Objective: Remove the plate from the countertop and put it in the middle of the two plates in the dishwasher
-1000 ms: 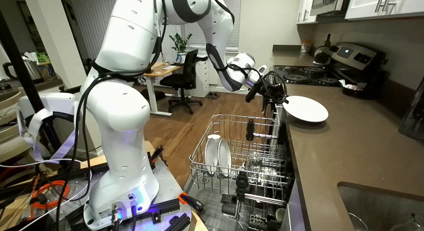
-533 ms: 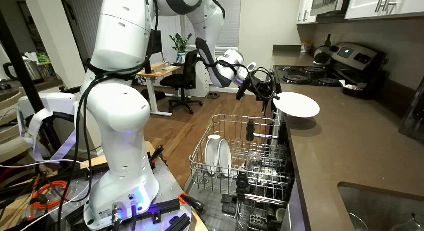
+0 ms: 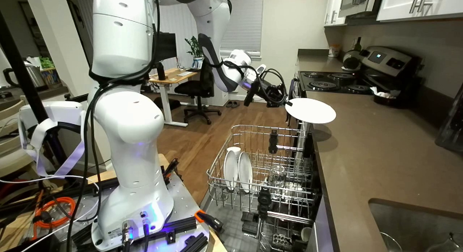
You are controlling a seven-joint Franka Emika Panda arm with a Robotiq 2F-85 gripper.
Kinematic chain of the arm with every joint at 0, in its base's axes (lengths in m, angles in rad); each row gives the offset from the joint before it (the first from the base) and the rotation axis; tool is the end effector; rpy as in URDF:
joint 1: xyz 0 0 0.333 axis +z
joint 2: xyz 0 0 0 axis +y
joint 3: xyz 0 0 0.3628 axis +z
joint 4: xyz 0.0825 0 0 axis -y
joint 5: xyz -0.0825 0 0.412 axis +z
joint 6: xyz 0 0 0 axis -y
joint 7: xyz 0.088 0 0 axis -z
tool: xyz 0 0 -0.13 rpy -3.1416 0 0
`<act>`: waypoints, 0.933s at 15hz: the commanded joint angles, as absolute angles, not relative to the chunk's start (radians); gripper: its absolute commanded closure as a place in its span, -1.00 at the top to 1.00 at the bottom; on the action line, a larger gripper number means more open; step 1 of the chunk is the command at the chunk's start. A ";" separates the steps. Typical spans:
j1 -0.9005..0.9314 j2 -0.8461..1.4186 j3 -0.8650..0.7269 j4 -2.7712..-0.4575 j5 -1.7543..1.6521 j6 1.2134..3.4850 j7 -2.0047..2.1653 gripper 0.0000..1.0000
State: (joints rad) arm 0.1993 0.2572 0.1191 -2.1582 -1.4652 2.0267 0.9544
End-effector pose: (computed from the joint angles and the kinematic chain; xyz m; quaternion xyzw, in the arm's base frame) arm 0.5864 0.1102 0.3010 0.8280 0.1539 0.1990 0.5012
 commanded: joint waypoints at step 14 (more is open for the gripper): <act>0.191 -0.087 0.170 -2.389 -1.069 2.211 0.463 -0.91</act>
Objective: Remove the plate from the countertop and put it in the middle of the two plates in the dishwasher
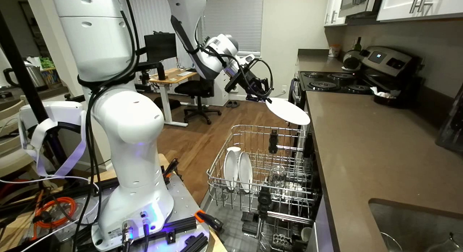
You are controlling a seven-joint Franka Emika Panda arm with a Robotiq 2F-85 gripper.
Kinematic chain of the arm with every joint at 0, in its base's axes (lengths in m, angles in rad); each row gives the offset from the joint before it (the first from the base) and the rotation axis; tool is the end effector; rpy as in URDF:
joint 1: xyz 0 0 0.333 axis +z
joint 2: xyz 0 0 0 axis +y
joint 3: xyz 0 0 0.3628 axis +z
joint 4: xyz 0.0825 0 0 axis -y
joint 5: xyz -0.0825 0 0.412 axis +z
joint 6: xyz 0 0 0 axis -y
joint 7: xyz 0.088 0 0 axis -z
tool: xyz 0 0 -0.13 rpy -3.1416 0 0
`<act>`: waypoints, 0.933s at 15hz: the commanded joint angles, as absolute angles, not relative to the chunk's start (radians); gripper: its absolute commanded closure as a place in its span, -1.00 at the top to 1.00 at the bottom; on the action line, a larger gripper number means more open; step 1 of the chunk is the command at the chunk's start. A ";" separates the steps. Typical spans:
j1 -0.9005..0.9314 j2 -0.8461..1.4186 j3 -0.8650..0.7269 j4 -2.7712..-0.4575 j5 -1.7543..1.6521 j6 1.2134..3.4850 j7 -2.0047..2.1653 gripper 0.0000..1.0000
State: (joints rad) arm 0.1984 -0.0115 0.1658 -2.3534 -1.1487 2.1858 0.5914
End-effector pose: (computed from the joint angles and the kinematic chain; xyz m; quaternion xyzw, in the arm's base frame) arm 0.5046 0.1383 0.3501 0.8705 0.2500 0.1341 0.4021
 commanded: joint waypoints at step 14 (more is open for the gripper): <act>0.191 -0.181 0.157 -2.378 -0.540 2.197 -0.049 -0.91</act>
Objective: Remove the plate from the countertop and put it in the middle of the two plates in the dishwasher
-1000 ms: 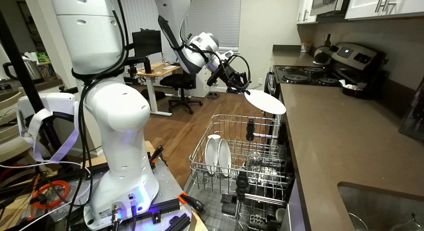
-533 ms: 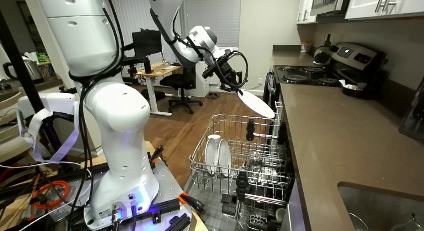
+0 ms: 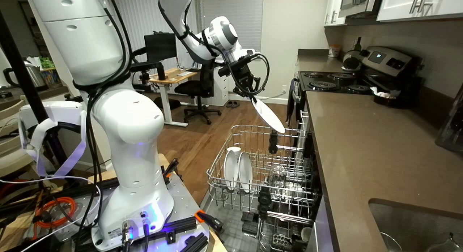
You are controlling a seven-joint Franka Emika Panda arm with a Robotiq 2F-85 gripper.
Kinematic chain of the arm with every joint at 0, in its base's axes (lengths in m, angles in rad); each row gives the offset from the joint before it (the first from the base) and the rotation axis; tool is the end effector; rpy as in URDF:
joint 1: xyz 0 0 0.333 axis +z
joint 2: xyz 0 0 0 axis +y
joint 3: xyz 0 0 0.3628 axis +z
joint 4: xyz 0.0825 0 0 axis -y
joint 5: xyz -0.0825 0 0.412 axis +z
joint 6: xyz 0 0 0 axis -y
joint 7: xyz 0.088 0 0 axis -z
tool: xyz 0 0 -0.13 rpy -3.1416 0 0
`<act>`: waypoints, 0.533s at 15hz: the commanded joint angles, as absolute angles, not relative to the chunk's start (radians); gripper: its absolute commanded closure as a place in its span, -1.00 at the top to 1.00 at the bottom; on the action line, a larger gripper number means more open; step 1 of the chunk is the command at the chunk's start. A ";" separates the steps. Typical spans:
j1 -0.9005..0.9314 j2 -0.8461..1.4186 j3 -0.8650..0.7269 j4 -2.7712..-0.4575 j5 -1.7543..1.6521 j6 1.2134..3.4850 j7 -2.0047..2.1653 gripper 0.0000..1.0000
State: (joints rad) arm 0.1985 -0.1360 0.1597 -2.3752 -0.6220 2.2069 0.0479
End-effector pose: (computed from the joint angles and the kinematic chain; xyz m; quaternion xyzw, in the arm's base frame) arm 0.4759 0.1461 0.3878 0.9093 0.3296 0.0331 0.2518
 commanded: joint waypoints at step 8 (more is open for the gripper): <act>0.180 -0.145 0.157 -2.353 -0.390 2.208 -0.102 -0.91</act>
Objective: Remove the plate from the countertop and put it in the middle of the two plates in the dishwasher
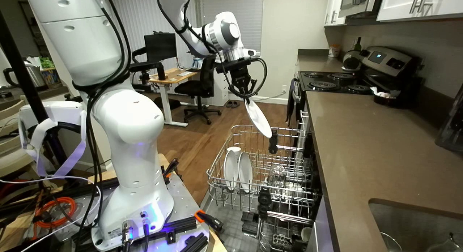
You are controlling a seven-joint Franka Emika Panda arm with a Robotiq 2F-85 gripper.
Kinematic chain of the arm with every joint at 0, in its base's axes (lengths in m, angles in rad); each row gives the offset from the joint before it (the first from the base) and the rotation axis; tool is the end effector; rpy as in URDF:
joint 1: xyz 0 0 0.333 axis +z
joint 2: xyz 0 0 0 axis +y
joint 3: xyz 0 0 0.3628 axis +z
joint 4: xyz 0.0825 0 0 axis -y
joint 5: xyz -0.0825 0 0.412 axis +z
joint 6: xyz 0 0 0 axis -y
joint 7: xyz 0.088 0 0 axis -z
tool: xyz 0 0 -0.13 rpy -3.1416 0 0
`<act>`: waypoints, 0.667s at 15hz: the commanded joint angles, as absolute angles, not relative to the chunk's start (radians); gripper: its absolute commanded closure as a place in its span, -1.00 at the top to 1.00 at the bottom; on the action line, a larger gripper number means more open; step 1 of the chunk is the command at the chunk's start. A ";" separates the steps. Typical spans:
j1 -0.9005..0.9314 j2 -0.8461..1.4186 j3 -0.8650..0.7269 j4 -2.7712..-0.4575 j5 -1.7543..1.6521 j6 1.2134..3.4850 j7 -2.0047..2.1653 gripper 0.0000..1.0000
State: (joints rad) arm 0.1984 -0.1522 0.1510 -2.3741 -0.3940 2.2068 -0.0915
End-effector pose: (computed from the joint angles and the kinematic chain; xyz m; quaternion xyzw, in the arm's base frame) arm 0.4697 0.1503 0.3915 0.9297 0.3279 0.0119 0.1675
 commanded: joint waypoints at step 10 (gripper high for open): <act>0.181 -0.136 0.165 -2.373 -0.404 2.206 -0.082 -0.89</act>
